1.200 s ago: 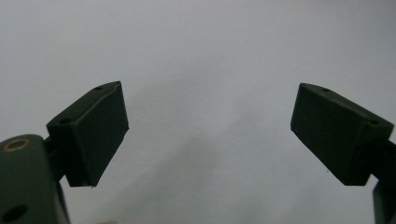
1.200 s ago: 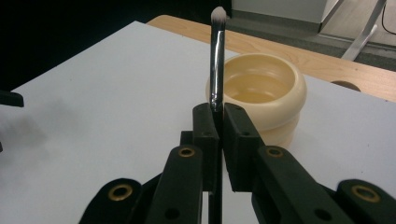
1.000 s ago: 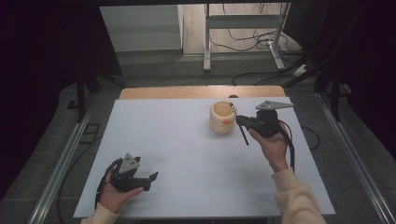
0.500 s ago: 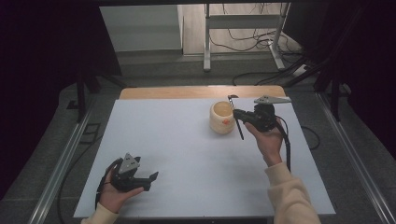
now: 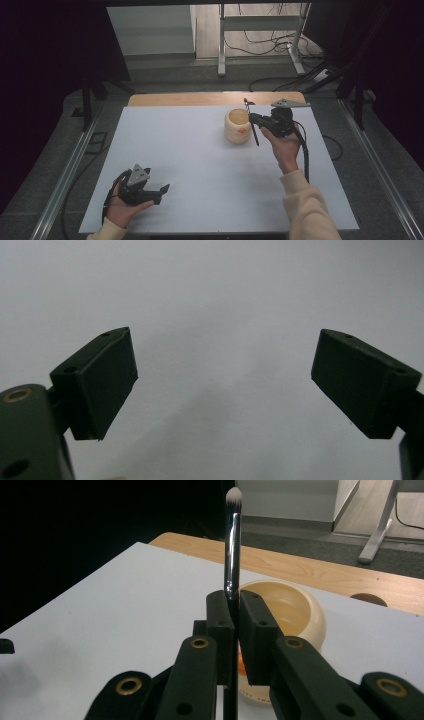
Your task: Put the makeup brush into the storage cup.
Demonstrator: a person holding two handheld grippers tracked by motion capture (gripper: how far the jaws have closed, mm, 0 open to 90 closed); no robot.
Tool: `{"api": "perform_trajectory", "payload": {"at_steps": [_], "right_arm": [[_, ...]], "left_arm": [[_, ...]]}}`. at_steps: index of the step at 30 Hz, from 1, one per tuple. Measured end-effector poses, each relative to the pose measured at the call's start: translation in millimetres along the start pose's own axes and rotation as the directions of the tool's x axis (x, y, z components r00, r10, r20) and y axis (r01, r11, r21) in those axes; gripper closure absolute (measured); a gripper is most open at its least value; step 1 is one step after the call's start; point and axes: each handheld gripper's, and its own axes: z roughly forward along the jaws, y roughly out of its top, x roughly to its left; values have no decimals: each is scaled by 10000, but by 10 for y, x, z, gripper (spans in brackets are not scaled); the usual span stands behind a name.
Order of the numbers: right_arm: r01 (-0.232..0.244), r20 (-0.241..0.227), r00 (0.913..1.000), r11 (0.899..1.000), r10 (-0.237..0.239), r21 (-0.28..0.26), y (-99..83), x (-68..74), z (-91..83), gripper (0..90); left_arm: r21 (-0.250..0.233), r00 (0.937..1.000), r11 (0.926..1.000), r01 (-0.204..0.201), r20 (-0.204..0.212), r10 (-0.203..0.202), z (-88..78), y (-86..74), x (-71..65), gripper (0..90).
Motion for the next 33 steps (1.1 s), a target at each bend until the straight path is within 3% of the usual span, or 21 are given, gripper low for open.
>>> {"api": "perform_trajectory", "payload": {"at_steps": [33], "right_arm": [[-238,170,9995,9977,249,-632,212,-53,196,839]], "left_arm": [[-35,10000,10000,8,26,-8,-2,4,-9,114]]}}
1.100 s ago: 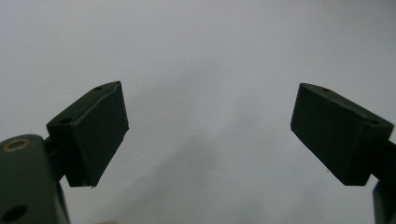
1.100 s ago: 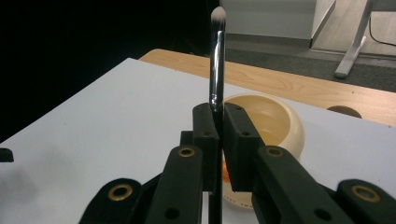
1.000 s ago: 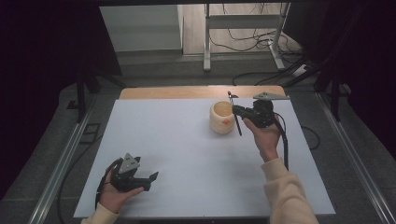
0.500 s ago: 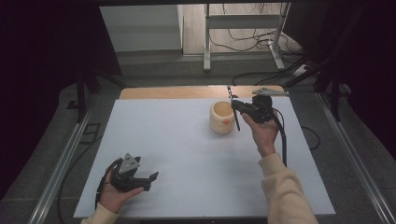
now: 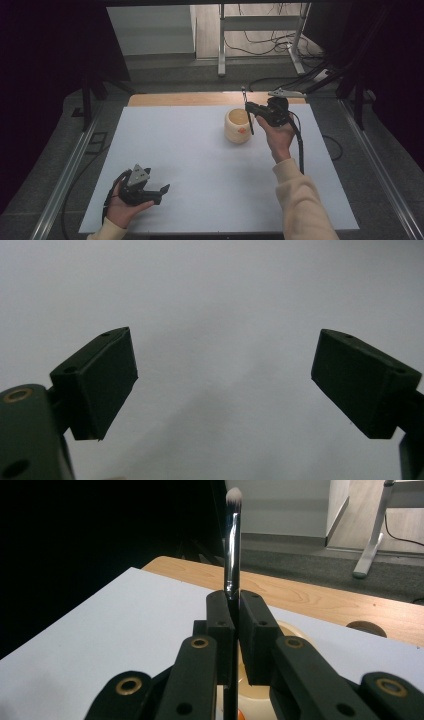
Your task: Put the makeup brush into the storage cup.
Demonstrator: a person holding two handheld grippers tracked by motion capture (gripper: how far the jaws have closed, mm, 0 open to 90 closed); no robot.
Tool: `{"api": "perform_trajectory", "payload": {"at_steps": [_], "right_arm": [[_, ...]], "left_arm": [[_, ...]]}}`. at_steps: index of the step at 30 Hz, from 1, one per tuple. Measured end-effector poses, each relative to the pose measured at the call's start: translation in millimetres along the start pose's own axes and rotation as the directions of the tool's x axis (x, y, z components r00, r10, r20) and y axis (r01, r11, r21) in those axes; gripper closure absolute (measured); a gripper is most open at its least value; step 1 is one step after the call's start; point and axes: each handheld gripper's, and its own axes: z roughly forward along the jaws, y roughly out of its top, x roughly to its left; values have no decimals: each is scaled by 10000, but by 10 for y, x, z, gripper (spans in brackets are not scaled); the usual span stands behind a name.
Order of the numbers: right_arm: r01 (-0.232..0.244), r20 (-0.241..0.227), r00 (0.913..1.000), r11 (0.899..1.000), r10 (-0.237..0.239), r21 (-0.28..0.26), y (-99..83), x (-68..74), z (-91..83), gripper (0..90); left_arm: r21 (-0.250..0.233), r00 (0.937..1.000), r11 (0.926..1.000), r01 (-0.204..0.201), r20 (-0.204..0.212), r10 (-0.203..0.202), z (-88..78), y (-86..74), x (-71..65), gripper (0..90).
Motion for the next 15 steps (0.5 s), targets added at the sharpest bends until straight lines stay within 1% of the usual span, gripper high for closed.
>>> {"api": "perform_trajectory", "payload": {"at_steps": [8,15], "right_arm": [[-87,41,10000,10000,87,-43,-4,-22,30,839],[-87,187,9998,9998,90,-169,24,-34,47,839]], "left_arm": [[4,10000,10000,0,-3,0,2,2,-7,114],[37,10000,10000,14,18,-14,5,-1,2,114]]}}
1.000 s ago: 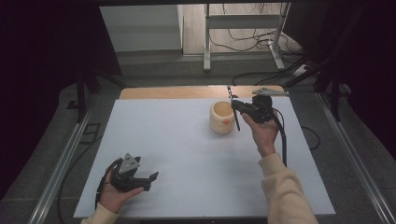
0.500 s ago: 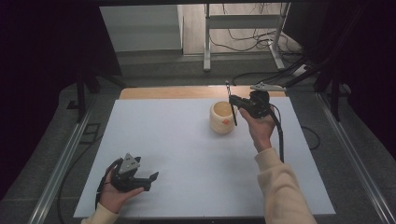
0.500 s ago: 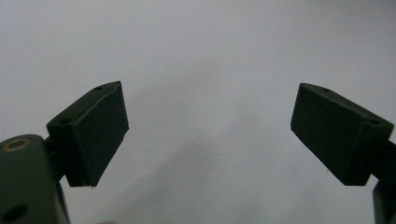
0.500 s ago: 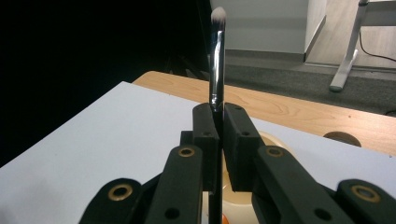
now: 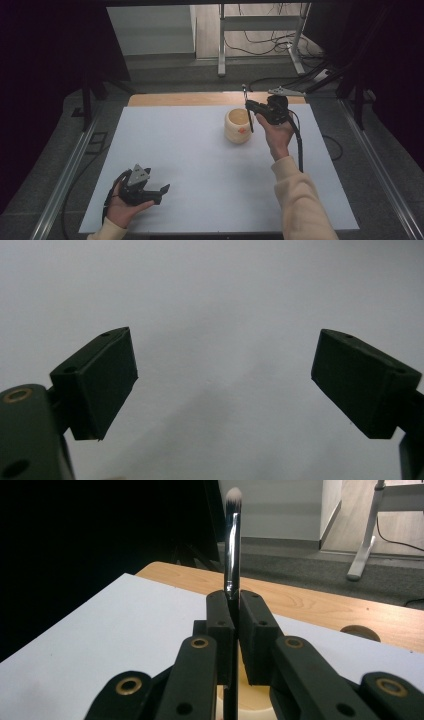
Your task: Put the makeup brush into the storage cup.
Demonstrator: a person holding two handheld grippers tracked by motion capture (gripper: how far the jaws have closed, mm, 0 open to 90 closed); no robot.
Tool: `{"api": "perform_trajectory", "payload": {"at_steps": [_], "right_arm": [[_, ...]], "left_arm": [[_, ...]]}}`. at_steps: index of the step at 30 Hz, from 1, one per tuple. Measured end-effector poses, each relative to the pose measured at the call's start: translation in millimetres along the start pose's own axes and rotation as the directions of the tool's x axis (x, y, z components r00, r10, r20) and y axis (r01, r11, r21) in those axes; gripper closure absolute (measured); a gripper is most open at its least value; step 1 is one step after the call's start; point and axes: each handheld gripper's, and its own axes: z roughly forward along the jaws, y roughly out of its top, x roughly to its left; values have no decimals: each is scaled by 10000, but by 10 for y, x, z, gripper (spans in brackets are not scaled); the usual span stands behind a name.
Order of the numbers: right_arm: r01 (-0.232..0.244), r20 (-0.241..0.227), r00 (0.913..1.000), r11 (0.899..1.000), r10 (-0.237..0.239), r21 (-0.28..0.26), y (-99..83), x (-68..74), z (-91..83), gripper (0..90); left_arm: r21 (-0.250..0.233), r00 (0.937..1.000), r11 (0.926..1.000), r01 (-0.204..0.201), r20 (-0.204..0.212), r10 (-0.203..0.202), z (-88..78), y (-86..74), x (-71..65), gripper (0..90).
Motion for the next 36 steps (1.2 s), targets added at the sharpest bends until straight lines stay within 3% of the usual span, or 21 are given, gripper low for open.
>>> {"api": "perform_trajectory", "payload": {"at_steps": [10,36], "right_arm": [[187,53,9998,9997,-186,-176,69,47,67,839],[-37,165,9999,9986,46,-535,62,2,266,839]], "left_arm": [[-33,10000,10000,-3,31,3,-1,2,-2,114],[-36,10000,10000,12,39,-12,-2,0,8,114]]}}
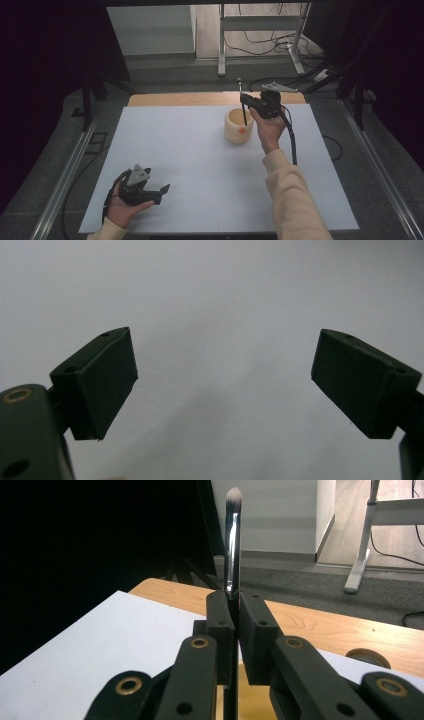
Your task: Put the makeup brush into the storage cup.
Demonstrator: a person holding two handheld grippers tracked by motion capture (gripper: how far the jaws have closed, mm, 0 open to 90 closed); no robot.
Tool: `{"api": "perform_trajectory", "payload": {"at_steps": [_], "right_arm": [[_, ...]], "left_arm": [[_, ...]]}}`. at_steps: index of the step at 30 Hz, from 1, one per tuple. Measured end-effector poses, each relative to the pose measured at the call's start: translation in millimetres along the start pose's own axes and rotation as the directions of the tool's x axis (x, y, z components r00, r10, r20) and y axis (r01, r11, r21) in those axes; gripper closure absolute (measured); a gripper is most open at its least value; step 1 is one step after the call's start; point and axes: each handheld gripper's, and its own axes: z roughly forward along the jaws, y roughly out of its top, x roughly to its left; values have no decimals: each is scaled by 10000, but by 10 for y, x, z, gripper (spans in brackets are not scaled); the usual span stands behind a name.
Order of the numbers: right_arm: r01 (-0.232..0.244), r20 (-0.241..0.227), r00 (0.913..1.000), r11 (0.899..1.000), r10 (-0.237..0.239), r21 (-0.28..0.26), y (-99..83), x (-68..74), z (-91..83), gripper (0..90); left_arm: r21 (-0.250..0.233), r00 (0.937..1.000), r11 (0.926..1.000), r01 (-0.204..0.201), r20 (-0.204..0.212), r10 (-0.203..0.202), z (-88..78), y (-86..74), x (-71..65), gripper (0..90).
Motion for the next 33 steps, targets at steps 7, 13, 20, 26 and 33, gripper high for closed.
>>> {"api": "perform_trajectory", "payload": {"at_steps": [7,13,20,26,33], "right_arm": [[-19,48,10000,10000,19,-85,15,-10,48,839],[-3,82,10000,9999,4,-147,28,-14,76,838],[-7,118,9999,9997,11,-259,48,-11,165,839],[11,165,9999,9996,-6,-292,39,-21,232,838],[-73,241,9997,9993,82,-367,-3,-72,316,838]], "left_arm": [[-39,10000,10000,7,-16,-7,-7,2,-2,114],[-36,10000,10000,-4,-21,4,-6,3,0,114],[-51,10000,10000,-16,-13,15,-4,5,-5,114],[-67,10000,10000,8,-8,-9,-9,1,5,114],[-35,10000,10000,-32,-14,32,-11,2,7,114]]}}
